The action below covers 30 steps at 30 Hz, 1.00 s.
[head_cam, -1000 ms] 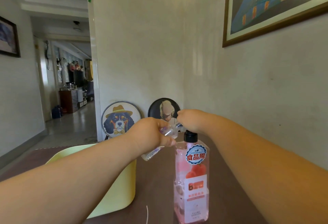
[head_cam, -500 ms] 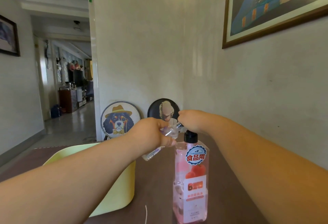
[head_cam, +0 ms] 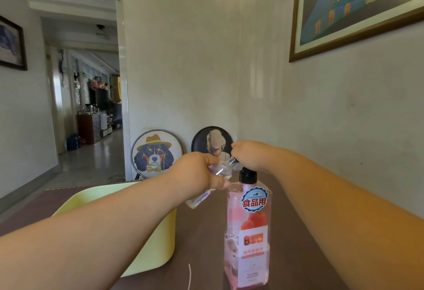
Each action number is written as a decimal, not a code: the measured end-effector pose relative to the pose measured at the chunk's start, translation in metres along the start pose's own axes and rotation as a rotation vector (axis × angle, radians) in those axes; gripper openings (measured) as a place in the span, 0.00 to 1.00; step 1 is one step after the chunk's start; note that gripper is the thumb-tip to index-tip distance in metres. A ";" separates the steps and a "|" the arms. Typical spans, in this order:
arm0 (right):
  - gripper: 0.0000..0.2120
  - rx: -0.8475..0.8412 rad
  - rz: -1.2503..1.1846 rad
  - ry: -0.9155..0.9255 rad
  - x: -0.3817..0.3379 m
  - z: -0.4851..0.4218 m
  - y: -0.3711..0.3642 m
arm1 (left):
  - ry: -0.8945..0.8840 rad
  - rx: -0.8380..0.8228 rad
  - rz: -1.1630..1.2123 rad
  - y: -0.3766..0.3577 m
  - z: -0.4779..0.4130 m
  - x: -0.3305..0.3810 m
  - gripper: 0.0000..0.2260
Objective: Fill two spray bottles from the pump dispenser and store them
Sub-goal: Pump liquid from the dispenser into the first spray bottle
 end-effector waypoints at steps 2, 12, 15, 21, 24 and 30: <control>0.14 0.030 -0.027 -0.001 0.004 0.001 0.008 | 0.000 0.010 0.035 0.004 0.000 0.002 0.23; 0.01 -0.041 0.003 -0.024 -0.005 0.001 -0.003 | 0.032 -0.036 0.069 -0.005 0.000 -0.003 0.22; 0.01 -0.022 -0.048 -0.055 -0.003 0.004 0.001 | 0.037 -0.032 0.144 -0.007 0.000 -0.005 0.21; 0.14 0.081 -0.230 -0.136 0.005 0.007 0.005 | 0.087 -0.042 0.337 -0.014 -0.003 -0.015 0.20; 0.10 0.194 -0.405 -0.174 0.013 0.008 0.015 | 0.119 -0.066 0.430 -0.018 -0.004 -0.021 0.20; 0.19 0.431 -0.468 -0.233 0.014 0.019 0.027 | 0.152 -0.063 0.610 -0.019 0.006 -0.028 0.10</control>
Point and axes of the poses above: each hand's wrist, its own z-axis away from the middle knuckle, its own y-axis out of the back of the hand, x = y × z, the point moved 6 cm from there along -z, towards the middle knuckle, and after that the axes turned 1 degree about y, right-handed, at the moved point
